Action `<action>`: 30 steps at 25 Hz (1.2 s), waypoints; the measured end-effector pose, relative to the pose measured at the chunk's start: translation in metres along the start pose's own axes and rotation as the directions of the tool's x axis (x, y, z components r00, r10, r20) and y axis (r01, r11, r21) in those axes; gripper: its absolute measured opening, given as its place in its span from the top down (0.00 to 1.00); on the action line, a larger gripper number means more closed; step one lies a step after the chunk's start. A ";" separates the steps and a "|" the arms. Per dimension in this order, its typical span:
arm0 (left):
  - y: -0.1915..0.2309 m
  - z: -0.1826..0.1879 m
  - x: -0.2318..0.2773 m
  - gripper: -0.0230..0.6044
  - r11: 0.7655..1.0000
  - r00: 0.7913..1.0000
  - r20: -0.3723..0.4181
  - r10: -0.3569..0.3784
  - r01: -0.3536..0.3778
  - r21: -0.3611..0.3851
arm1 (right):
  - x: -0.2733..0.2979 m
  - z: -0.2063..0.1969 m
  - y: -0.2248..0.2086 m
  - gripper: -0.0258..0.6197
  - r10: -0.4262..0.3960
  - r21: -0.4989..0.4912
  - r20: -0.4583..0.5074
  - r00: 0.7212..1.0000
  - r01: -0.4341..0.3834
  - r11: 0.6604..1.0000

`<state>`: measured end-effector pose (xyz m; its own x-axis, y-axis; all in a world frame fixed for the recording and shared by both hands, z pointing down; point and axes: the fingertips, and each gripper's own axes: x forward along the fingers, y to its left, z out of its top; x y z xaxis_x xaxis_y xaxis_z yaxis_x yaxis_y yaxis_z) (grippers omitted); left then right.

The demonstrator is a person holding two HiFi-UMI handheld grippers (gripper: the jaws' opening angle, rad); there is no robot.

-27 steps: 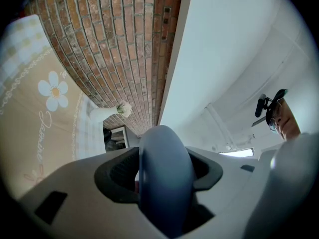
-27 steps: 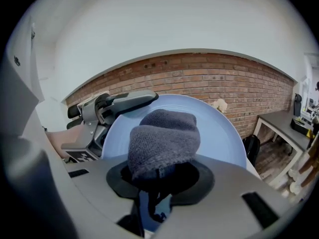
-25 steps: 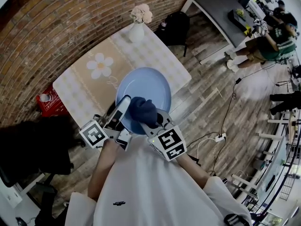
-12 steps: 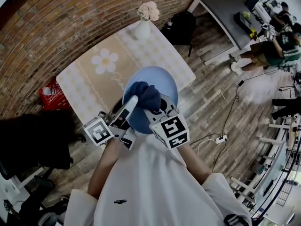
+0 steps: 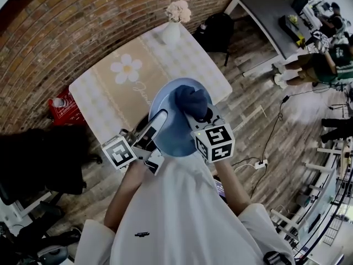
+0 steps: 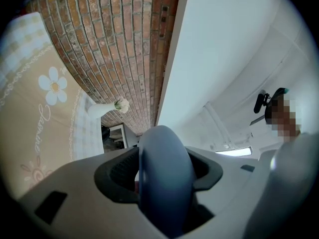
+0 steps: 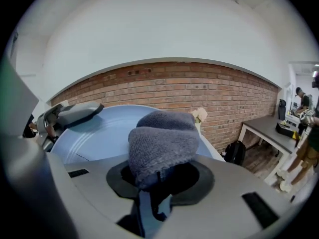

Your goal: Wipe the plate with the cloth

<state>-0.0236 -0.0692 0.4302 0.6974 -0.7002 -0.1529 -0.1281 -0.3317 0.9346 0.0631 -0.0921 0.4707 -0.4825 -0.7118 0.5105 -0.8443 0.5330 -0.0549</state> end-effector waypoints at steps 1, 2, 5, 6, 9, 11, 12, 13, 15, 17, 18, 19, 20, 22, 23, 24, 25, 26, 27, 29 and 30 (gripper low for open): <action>-0.004 0.001 0.001 0.55 1.000 1.000 0.001 0.002 -0.002 0.005 | -0.001 -0.003 -0.007 0.76 -0.017 0.006 -0.006 1.000 0.017 1.000; -0.005 0.002 0.002 0.55 1.000 1.000 0.002 0.001 -0.001 0.012 | -0.001 -0.006 -0.014 0.76 -0.035 0.013 -0.013 0.999 0.035 0.999; -0.008 0.002 0.001 0.55 0.999 1.000 -0.009 -0.007 0.008 0.042 | -0.001 -0.008 -0.033 0.76 -0.084 0.041 -0.021 0.996 0.085 0.996; -0.009 0.001 0.001 0.55 0.998 1.000 -0.016 -0.009 0.010 0.054 | 0.000 -0.007 -0.036 0.76 -0.093 0.046 -0.018 0.996 0.094 0.995; -0.012 0.001 0.003 0.55 0.997 1.000 -0.018 -0.006 0.007 0.074 | 0.004 0.001 -0.038 0.76 -0.101 0.044 -0.005 0.995 0.101 0.994; -0.013 0.002 0.003 0.55 0.997 1.000 -0.015 -0.006 0.007 0.074 | 0.004 0.006 -0.036 0.76 -0.096 0.043 0.008 0.995 0.095 0.995; -0.013 0.002 0.003 0.55 0.997 1.000 -0.018 -0.006 0.007 0.075 | 0.005 0.009 -0.035 0.76 -0.089 0.044 0.016 0.996 0.088 0.995; -0.012 0.002 0.003 0.55 0.997 1.000 -0.025 -0.005 0.007 0.077 | 0.006 0.011 -0.032 0.76 -0.079 0.043 0.024 0.997 0.078 0.996; -0.010 -0.002 0.004 0.55 0.997 0.999 -0.047 0.000 0.004 0.077 | 0.009 0.016 -0.026 0.76 -0.056 0.037 0.035 0.998 0.055 0.998; -0.006 -0.005 0.005 0.55 0.997 0.998 -0.060 0.007 -0.002 0.072 | 0.013 0.018 -0.018 0.76 -0.039 0.034 0.036 0.999 0.038 0.999; -0.004 -0.006 0.005 0.55 0.998 0.998 -0.062 0.008 -0.004 0.065 | 0.014 0.019 -0.015 0.76 -0.033 0.033 0.037 0.999 0.031 0.999; -0.004 -0.007 0.004 0.55 0.998 0.998 -0.063 0.008 -0.004 0.057 | 0.013 0.019 -0.011 0.76 -0.025 0.033 0.041 0.999 0.023 0.999; -0.004 -0.008 0.003 0.55 0.999 0.998 -0.062 0.008 -0.004 0.054 | 0.012 0.020 -0.007 0.76 -0.014 0.033 0.047 0.999 0.013 0.999; -0.004 -0.011 0.002 0.55 0.999 0.998 -0.066 0.008 -0.005 0.048 | 0.009 0.020 0.002 0.76 0.015 0.028 0.064 0.998 -0.017 0.999; -0.003 -0.012 0.001 0.55 0.999 0.998 -0.070 0.007 -0.004 0.041 | 0.008 0.020 0.007 0.76 0.032 0.021 0.070 0.997 -0.034 0.999; -0.002 -0.014 0.001 0.55 0.999 0.997 -0.073 0.007 -0.004 0.035 | 0.007 0.019 0.012 0.76 0.051 0.012 0.074 0.996 -0.052 0.999; -0.001 -0.014 0.001 0.55 0.999 0.997 -0.072 0.009 -0.006 0.031 | 0.005 0.018 0.017 0.76 0.071 0.004 0.076 0.995 -0.071 0.997; 0.000 -0.013 0.001 0.55 0.999 0.998 -0.067 0.013 -0.011 0.031 | 0.004 0.017 0.022 0.76 0.092 -0.001 0.074 0.993 -0.093 0.996; 0.001 -0.010 0.002 0.55 0.999 0.998 -0.058 0.019 -0.017 0.032 | 0.003 0.014 0.027 0.76 0.115 -0.004 0.068 0.991 -0.115 0.993; 0.005 -0.005 0.000 0.55 0.999 0.999 -0.038 0.029 -0.028 0.020 | 0.001 0.006 0.038 0.76 0.162 -0.012 0.043 0.986 -0.161 0.987; 0.006 -0.003 -0.002 0.55 0.999 0.999 -0.028 0.031 -0.031 0.010 | -0.001 0.002 0.045 0.76 0.183 -0.021 0.029 0.983 -0.183 0.983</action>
<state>-0.0234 -0.0683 0.4370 0.7124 -0.6924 -0.1145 -0.1571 -0.3164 0.9355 0.0256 -0.0683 0.4663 -0.6357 -0.6150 0.4665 -0.7369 0.6634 -0.1297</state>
